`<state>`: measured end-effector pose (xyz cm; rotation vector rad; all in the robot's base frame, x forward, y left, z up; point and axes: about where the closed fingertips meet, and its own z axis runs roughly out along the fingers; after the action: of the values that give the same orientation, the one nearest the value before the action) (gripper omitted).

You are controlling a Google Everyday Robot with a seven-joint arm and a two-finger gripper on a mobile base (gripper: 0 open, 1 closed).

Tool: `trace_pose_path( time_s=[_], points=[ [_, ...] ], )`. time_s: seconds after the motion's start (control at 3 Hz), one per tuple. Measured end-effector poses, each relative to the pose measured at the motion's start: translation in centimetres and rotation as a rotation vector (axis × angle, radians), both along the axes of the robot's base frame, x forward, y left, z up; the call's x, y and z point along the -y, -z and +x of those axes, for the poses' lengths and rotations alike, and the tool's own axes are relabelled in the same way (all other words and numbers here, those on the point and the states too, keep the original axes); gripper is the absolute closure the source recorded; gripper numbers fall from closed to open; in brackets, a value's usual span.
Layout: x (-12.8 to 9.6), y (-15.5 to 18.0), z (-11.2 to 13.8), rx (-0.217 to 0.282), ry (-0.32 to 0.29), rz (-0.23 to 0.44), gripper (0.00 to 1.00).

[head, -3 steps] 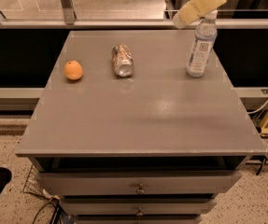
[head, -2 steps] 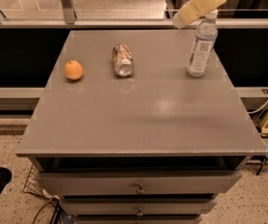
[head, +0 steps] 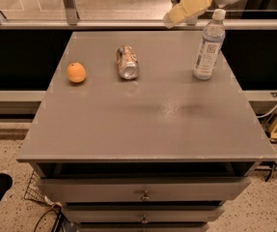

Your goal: Place orange can upright

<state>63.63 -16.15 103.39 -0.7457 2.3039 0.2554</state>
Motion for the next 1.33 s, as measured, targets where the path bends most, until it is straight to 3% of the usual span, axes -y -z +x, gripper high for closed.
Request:
trace_pose_path(
  time_s=[0.33, 1.33],
  points=[
    [-2.7, 2.45, 3.29, -0.078, 0.022, 0.034, 0.0],
    [-3.2, 1.84, 3.68, -0.087, 0.018, 0.038, 0.0]
  ],
)
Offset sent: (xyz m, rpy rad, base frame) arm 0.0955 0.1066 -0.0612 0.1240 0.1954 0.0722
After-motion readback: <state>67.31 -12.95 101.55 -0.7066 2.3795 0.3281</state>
